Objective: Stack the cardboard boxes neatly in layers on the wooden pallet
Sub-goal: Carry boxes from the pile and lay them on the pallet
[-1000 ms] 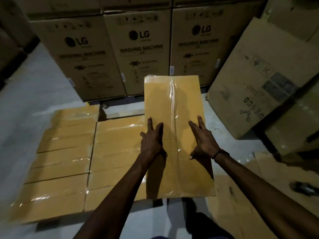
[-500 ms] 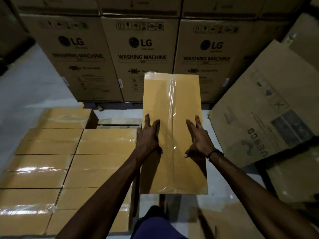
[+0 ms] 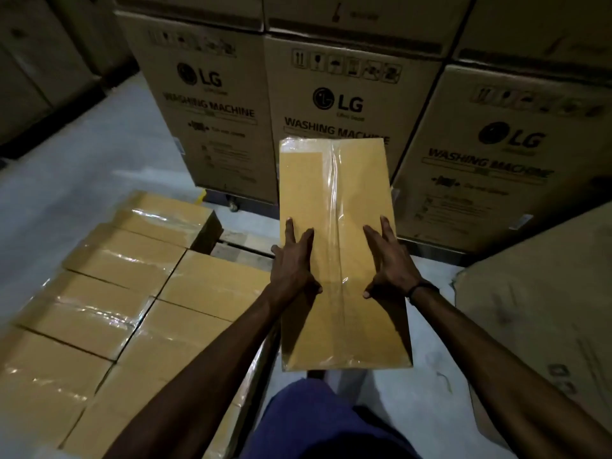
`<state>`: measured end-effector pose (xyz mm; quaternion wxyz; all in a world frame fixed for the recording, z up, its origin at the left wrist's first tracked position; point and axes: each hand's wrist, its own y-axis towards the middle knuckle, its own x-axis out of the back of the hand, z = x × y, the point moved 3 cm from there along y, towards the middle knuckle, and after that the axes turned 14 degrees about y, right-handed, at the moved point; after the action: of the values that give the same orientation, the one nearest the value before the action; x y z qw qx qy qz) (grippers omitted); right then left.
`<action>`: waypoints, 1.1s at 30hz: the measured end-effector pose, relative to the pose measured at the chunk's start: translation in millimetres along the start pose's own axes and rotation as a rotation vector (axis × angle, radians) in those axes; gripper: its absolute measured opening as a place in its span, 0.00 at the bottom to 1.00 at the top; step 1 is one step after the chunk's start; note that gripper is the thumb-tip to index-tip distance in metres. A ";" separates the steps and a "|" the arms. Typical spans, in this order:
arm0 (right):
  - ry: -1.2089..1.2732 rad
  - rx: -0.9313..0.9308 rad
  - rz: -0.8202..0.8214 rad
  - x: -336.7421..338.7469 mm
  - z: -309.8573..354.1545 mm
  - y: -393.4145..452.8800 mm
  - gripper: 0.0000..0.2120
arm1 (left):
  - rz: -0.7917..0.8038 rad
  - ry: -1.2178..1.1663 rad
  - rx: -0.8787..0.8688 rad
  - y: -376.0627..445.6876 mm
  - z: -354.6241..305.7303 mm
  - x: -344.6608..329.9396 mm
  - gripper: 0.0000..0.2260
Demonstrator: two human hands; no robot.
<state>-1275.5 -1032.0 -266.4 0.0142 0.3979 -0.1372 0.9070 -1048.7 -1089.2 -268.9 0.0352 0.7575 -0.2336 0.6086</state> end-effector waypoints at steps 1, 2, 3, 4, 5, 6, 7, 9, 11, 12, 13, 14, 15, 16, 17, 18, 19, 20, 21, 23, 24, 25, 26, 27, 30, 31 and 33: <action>-0.003 0.021 0.021 6.6 0.0 17.6 0.76 | 0.002 -0.010 0.027 13.0 -0.2 2.9 0.63; -0.004 0.045 0.039 11.4 -0.7 32.5 0.77 | 0.000 -0.017 0.046 23.4 -0.7 5.7 0.63; -0.006 0.071 0.061 16.8 -0.6 51.4 0.77 | -0.006 -0.018 0.067 37.3 -1.3 8.9 0.64; -0.002 0.088 0.079 21.9 -0.8 69.2 0.77 | -0.009 -0.015 0.083 50.5 -2.0 11.4 0.64; -0.004 0.100 0.101 27.3 -0.3 88.6 0.77 | -0.012 -0.015 0.102 64.8 -2.3 12.6 0.64; -0.015 0.110 0.120 32.3 -0.8 108.7 0.77 | -0.011 -0.017 0.123 79.3 -1.9 12.7 0.64; -0.030 0.127 0.136 35.1 -2.5 126.2 0.77 | -0.011 -0.019 0.144 91.1 -1.4 12.6 0.65; -0.063 0.183 0.185 42.5 -4.9 168.6 0.77 | -0.027 -0.044 0.217 118.8 -2.0 10.8 0.66; -0.101 0.232 0.238 50.1 -4.6 213.3 0.77 | -0.055 -0.079 0.298 145.1 -3.3 9.2 0.66; -0.123 0.251 0.259 52.9 -3.5 232.2 0.77 | -0.068 -0.097 0.333 156.0 -3.3 8.8 0.67; -0.150 0.275 0.291 56.6 -0.7 252.8 0.77 | -0.086 -0.119 0.377 167.5 -5.5 9.3 0.67; -0.176 0.301 0.321 60.2 2.5 270.4 0.77 | -0.098 -0.142 0.419 178.3 -7.2 8.7 0.66; -0.199 0.330 0.353 63.5 7.0 288.0 0.77 | -0.113 -0.167 0.463 188.6 -8.2 8.5 0.66; -0.216 0.359 0.379 66.5 11.6 305.0 0.76 | -0.122 -0.188 0.503 197.5 -8.7 8.1 0.66; -0.221 0.381 0.399 67.6 16.2 318.2 0.76 | -0.128 -0.200 0.533 203.7 -8.1 7.9 0.67; -0.226 0.403 0.431 67.6 22.1 332.7 0.76 | -0.145 -0.212 0.568 210.1 -7.3 7.5 0.66; -0.237 0.423 0.463 65.8 27.5 345.6 0.76 | -0.161 -0.222 0.602 214.8 -6.4 7.5 0.66; -0.253 0.441 0.497 62.6 34.6 357.7 0.75 | -0.177 -0.237 0.635 219.3 -4.0 7.9 0.65; -0.268 0.457 0.524 58.1 41.8 369.6 0.75 | -0.189 -0.255 0.670 223.7 -0.2 7.6 0.65; -0.279 0.491 0.571 44.1 55.0 390.6 0.74 | -0.198 -0.285 0.728 231.6 12.3 5.6 0.65; -0.286 0.507 0.600 35.5 61.2 400.7 0.73 | -0.194 -0.305 0.760 236.0 19.8 2.4 0.65; -0.291 0.523 0.627 24.3 68.2 411.3 0.73 | -0.190 -0.330 0.795 241.0 29.9 -1.4 0.65; -0.299 0.536 0.651 12.4 74.2 422.9 0.73 | -0.182 -0.360 0.830 246.1 41.2 -6.8 0.65; -0.308 0.549 0.669 1.8 78.0 432.5 0.73 | -0.174 -0.387 0.854 250.8 50.5 -13.3 0.65; -0.342 0.569 0.721 -42.1 87.3 470.3 0.73 | -0.183 -0.437 0.913 270.9 87.2 -37.8 0.65; -0.354 0.571 0.739 -58.1 88.6 482.8 0.73 | -0.182 -0.443 0.933 276.9 98.9 -46.0 0.65; -0.371 0.588 0.774 -89.5 87.6 507.0 0.73 | -0.182 -0.451 0.963 288.9 121.1 -62.0 0.65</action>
<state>-1220.0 -1535.1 -395.2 -0.4589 0.4595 -0.0141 0.7603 -1063.0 -1367.4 -425.0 -0.3145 0.8169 0.1369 0.4637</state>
